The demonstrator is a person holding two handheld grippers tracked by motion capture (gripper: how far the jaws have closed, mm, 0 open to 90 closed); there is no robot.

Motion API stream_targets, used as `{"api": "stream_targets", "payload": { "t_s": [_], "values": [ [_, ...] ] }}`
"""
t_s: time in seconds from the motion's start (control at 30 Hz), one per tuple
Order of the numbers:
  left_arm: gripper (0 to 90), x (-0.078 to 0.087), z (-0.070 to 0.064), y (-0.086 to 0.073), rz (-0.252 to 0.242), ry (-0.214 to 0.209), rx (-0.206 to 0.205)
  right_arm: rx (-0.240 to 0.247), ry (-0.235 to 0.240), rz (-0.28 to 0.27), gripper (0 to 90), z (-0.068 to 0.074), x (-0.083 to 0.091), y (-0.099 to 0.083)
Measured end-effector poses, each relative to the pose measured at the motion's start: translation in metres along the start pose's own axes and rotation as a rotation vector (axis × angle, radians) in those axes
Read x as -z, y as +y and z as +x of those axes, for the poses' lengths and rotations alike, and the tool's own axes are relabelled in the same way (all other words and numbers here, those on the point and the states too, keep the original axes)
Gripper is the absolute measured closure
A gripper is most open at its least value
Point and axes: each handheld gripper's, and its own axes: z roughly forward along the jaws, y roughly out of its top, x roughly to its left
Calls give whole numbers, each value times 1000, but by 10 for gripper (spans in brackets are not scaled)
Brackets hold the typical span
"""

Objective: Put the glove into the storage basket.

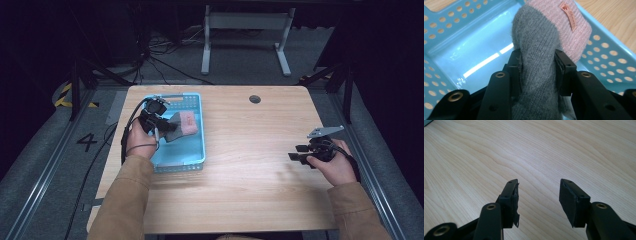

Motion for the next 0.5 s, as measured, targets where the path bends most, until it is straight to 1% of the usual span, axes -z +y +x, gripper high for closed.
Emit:
{"api": "stream_targets", "payload": {
  "t_s": [0.03, 0.1, 0.17, 0.37, 0.5],
  "values": [
    [637, 0, 0, 0, 0, 0, 0, 0, 0, 0, 512, 0, 0, 0],
    [634, -7, 1, 1, 28, 5, 5, -2, -2, 2, 511, 0, 1, -1],
    [634, -12, 2, 1, 45, -4, 5, -3, -5, 3, 512, 0, 1, -2],
    [633, -25, 5, 2, 80, -10, 15, -12, -9, 2, 509, 1, 4, -7],
    [630, -32, 6, 3, 109, 1, 12, -18, -14, -1, 508, 1, 7, -10]
  ]
}}
